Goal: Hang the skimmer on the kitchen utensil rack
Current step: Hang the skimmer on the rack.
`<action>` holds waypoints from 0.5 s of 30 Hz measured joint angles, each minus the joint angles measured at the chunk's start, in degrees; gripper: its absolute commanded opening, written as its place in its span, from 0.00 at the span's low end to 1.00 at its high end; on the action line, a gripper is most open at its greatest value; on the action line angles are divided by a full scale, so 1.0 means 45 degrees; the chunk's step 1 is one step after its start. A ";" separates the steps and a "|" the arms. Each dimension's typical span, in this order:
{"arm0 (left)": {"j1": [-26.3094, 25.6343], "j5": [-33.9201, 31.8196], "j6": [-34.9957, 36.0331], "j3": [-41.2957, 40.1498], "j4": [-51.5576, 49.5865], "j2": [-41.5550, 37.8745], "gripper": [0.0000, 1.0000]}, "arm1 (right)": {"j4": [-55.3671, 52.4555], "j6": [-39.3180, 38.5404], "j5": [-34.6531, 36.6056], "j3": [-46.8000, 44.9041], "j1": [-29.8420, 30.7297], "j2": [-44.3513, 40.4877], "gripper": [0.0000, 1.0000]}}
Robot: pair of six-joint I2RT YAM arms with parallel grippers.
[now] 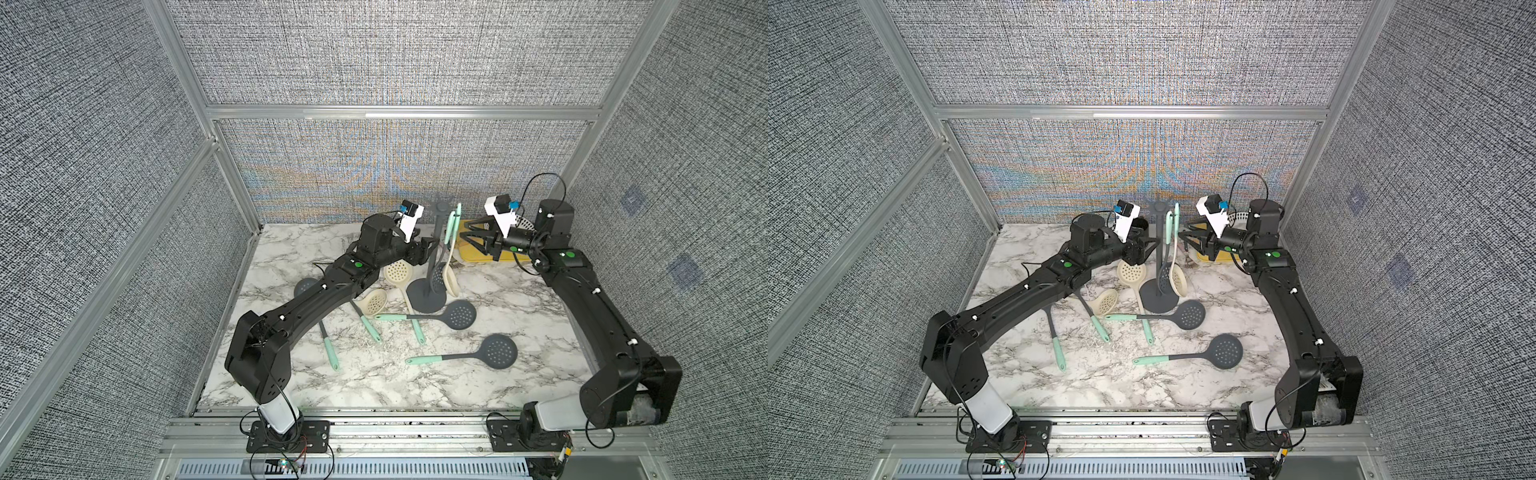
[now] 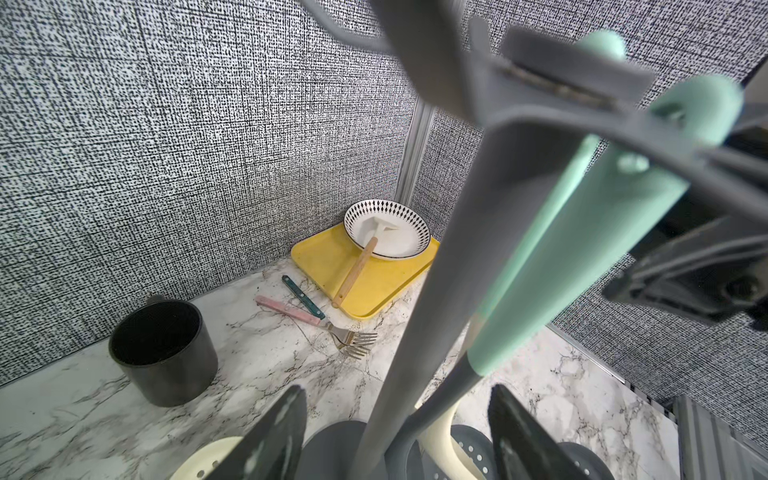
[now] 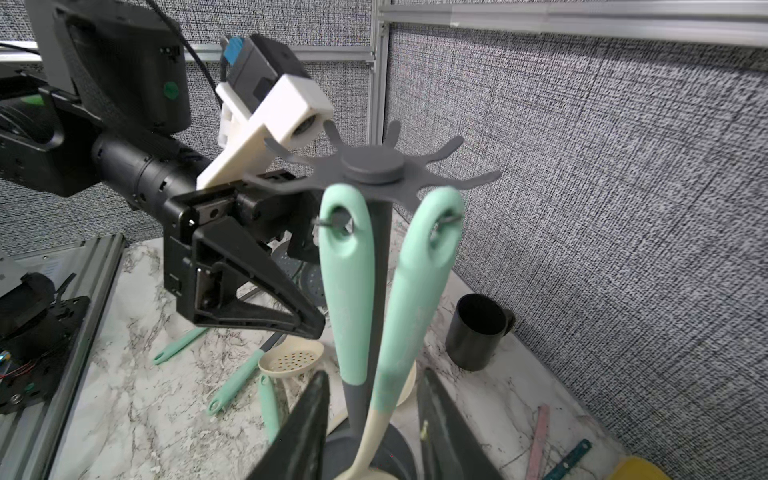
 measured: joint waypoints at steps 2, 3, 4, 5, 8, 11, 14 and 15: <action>0.0000 0.0005 0.0000 0.0073 -0.0005 0.0034 0.68 | 0.0204 0.0311 0.0199 0.0185 0.0000 0.0078 0.10; 0.0000 0.0010 0.0000 0.0102 -0.0015 0.0044 0.67 | 0.0291 0.0374 0.0243 0.0311 0.0005 0.0151 0.07; 0.0000 0.0015 0.0000 0.0136 -0.0005 0.0063 0.67 | 0.0393 0.0471 0.0257 0.0423 0.0005 0.0228 0.05; 0.0000 0.0024 0.0000 0.0160 0.0000 0.0083 0.66 | 0.0447 0.0559 0.0267 0.0568 0.0015 0.0325 0.03; 0.0000 0.0049 -0.0005 0.0233 -0.0019 0.0151 0.65 | 0.0549 0.0763 0.0287 0.0928 0.0136 0.0597 0.01; 0.0000 0.0107 -0.0005 0.0311 -0.0039 0.0189 0.64 | 0.0563 0.0826 0.0223 0.1209 0.0340 0.0792 0.01; 0.0000 0.0189 -0.0010 0.0398 0.0005 0.0267 0.64 | 0.0476 0.0826 0.0209 0.1452 0.0597 0.0942 0.01; 0.0000 0.0262 -0.0010 0.0398 -0.0005 0.0291 0.64 | 0.0457 0.0811 0.0219 0.1525 0.0670 0.1001 0.01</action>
